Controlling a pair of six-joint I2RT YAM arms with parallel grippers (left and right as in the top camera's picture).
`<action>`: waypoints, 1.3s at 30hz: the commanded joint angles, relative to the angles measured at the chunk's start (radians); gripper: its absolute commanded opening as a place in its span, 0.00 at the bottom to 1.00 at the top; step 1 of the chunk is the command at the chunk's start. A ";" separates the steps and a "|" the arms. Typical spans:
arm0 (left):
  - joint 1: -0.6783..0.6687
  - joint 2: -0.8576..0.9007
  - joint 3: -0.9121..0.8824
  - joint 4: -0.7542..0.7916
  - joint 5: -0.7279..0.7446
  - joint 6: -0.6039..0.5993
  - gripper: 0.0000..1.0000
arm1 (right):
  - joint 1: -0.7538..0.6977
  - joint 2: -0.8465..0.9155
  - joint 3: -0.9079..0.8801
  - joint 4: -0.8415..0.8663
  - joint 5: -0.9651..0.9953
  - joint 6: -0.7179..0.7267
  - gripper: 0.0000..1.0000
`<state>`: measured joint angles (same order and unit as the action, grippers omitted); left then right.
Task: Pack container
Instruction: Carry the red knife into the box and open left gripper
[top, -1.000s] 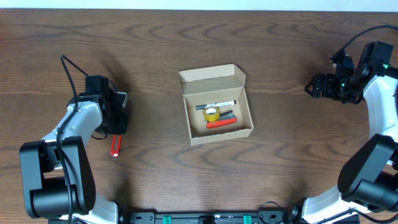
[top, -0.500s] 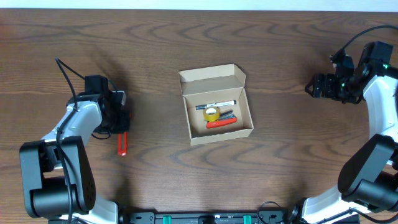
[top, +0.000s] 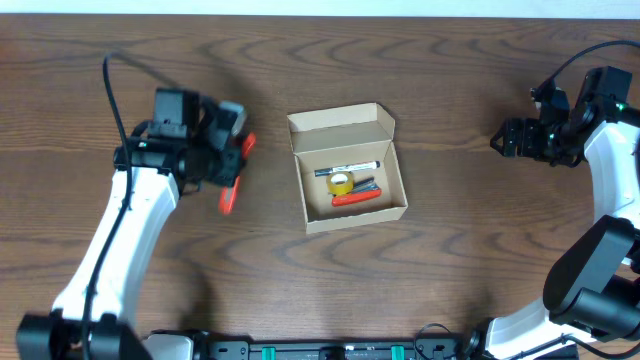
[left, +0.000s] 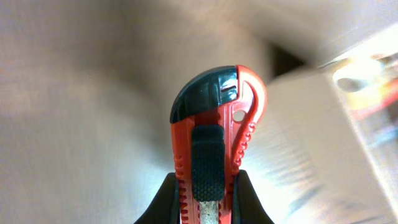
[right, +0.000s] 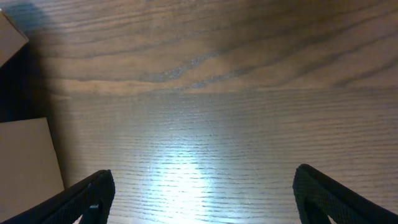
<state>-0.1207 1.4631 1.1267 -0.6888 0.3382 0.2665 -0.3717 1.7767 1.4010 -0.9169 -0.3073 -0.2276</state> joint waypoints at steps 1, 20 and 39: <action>-0.108 -0.025 0.109 -0.027 0.048 0.188 0.06 | 0.007 0.000 -0.003 0.005 -0.015 -0.013 0.85; -0.571 0.154 0.205 0.009 -0.105 0.681 0.06 | 0.007 0.000 -0.003 0.011 -0.015 -0.013 0.85; -0.581 0.265 0.230 0.119 -0.100 0.668 0.06 | 0.007 0.000 -0.003 0.009 -0.014 -0.013 0.85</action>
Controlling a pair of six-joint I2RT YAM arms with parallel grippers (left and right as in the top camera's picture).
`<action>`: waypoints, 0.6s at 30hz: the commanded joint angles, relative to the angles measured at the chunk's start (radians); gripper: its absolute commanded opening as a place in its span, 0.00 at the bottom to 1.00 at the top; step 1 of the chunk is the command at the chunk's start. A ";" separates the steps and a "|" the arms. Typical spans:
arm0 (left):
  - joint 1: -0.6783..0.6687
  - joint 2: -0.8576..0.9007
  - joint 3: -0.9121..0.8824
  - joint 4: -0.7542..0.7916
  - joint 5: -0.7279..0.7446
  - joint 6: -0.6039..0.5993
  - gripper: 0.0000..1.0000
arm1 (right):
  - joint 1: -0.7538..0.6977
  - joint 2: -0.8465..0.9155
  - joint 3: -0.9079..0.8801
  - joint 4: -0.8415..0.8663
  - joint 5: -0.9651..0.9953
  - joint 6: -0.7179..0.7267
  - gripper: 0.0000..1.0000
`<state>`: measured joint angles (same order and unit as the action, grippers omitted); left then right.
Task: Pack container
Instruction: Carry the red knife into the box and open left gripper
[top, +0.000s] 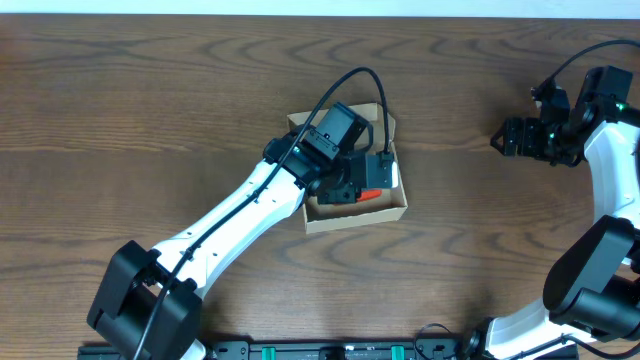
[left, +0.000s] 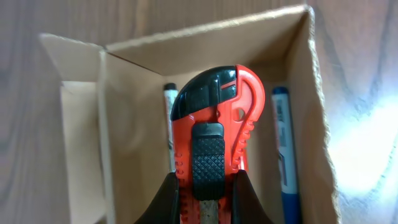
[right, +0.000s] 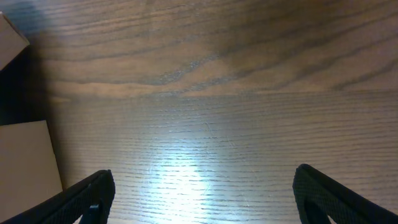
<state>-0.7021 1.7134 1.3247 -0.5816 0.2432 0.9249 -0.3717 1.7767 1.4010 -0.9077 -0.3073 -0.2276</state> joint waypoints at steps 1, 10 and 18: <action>0.000 0.014 0.033 0.014 -0.002 0.010 0.06 | 0.007 0.000 -0.003 0.000 -0.014 -0.013 0.85; 0.002 0.072 0.033 0.010 0.019 -0.039 0.06 | 0.007 0.000 -0.003 -0.002 -0.015 -0.013 0.85; 0.031 0.206 0.033 0.018 0.016 -0.169 0.06 | 0.007 0.000 -0.003 -0.005 -0.015 -0.013 0.85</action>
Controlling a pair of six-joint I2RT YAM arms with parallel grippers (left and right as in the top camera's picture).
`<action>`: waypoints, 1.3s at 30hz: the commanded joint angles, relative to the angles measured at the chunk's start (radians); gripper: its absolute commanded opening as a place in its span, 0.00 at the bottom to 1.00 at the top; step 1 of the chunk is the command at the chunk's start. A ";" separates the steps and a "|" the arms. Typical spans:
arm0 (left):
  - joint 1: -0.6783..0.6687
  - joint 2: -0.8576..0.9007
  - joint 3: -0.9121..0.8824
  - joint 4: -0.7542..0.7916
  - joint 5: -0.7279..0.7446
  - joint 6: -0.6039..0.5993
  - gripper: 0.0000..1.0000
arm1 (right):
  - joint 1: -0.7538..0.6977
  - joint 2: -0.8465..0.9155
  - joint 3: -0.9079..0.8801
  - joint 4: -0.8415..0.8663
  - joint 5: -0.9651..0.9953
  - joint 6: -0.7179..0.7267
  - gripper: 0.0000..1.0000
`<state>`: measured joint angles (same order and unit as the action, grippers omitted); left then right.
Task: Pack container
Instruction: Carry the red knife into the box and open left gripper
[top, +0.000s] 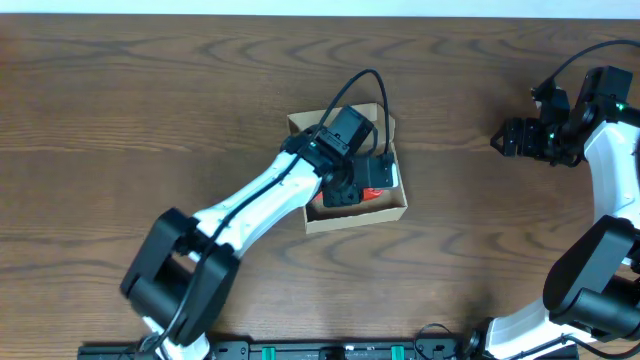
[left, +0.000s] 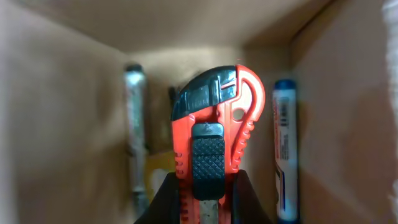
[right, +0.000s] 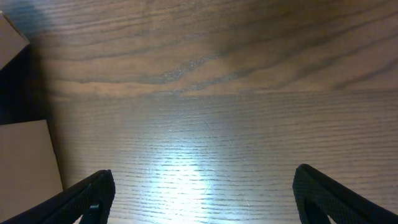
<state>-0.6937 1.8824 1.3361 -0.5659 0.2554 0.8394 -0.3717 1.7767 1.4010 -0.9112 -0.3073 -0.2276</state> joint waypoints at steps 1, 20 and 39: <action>0.028 0.045 0.022 0.002 0.004 -0.099 0.06 | 0.007 0.000 -0.003 -0.001 -0.015 -0.013 0.85; 0.045 0.076 0.022 -0.056 -0.006 -0.115 0.12 | 0.007 0.000 -0.003 0.002 -0.015 -0.013 0.85; 0.016 0.047 0.023 -0.063 -0.110 -0.107 0.71 | 0.007 0.000 -0.003 0.002 -0.015 -0.013 0.85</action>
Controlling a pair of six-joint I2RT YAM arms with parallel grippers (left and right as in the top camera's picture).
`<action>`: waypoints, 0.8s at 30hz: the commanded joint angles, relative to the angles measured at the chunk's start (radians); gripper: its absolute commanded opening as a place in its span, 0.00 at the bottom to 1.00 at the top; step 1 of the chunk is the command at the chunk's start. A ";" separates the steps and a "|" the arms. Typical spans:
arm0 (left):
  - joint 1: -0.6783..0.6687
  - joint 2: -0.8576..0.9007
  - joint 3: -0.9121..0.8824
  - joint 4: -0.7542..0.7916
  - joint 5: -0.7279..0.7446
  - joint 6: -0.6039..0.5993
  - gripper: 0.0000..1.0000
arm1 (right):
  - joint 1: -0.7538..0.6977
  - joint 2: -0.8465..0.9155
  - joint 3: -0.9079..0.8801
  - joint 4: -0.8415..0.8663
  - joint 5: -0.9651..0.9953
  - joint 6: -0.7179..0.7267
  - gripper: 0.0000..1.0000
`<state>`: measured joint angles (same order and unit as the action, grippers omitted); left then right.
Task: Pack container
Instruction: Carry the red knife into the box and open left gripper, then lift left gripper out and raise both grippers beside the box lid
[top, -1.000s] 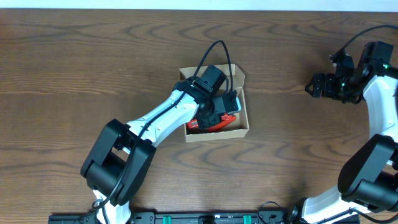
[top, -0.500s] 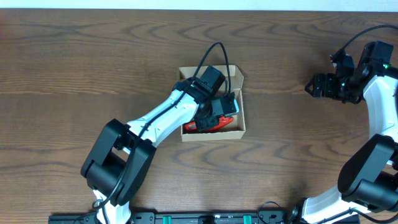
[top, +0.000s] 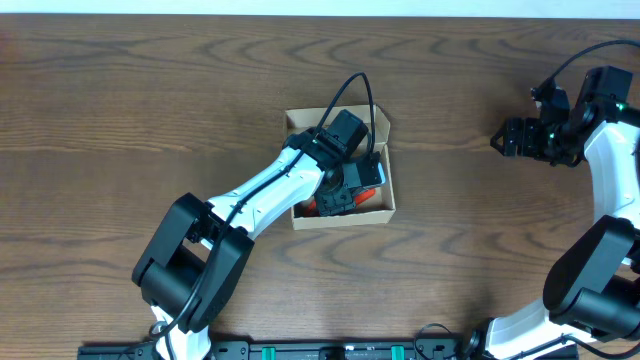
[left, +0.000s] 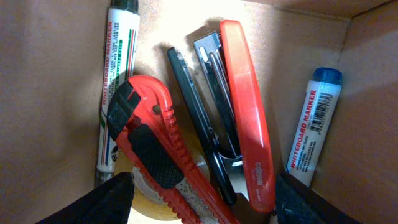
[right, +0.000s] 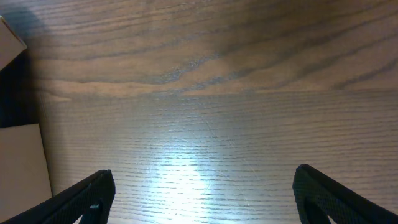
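Note:
The open cardboard box (top: 345, 217) sits mid-table with my left arm reaching down into it. In the left wrist view my left gripper (left: 202, 210) is open just above the box floor (left: 50, 93). The red utility knife (left: 149, 152) lies loose between the fingers, resting on a yellow tape roll (left: 146, 202). Beside it lie a red stapler (left: 245, 124), a green marker (left: 113, 74) and a blue whiteboard marker (left: 314, 127). My right gripper (top: 515, 140) hangs open at the far right over bare wood (right: 205, 124).
The box's lid flap (top: 335, 118) stands up at its far side. A pale box corner (right: 18, 177) shows at the left of the right wrist view. A black cable loops above the left arm (top: 350, 85). Brown wooden table all around (top: 150, 100).
My left gripper has opened and let go of the utility knife, which now lies tilted among the things in the box. The box sits slightly further left. The right arm has not moved.
My left gripper held the red utility knife over the table left of the box. Then it held the knife above the open box, then lower inside it. Now the knife lies in the box and the gripper is open. The right arm stayed still throughout.

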<state>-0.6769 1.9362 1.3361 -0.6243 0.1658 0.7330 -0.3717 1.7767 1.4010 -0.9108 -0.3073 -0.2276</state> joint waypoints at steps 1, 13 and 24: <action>0.000 -0.016 0.024 -0.004 -0.020 -0.001 0.70 | 0.007 0.000 -0.003 0.001 -0.015 -0.013 0.85; 0.019 -0.264 0.042 -0.039 -0.177 -0.149 0.86 | 0.007 -0.002 0.007 0.002 -0.095 -0.050 0.86; 0.335 -0.433 0.056 -0.124 -0.004 -0.575 0.70 | 0.021 -0.004 0.095 -0.055 -0.479 0.030 0.01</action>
<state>-0.4446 1.5013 1.3827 -0.7258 0.0540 0.3626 -0.3691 1.7763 1.4757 -0.9539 -0.5686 -0.2440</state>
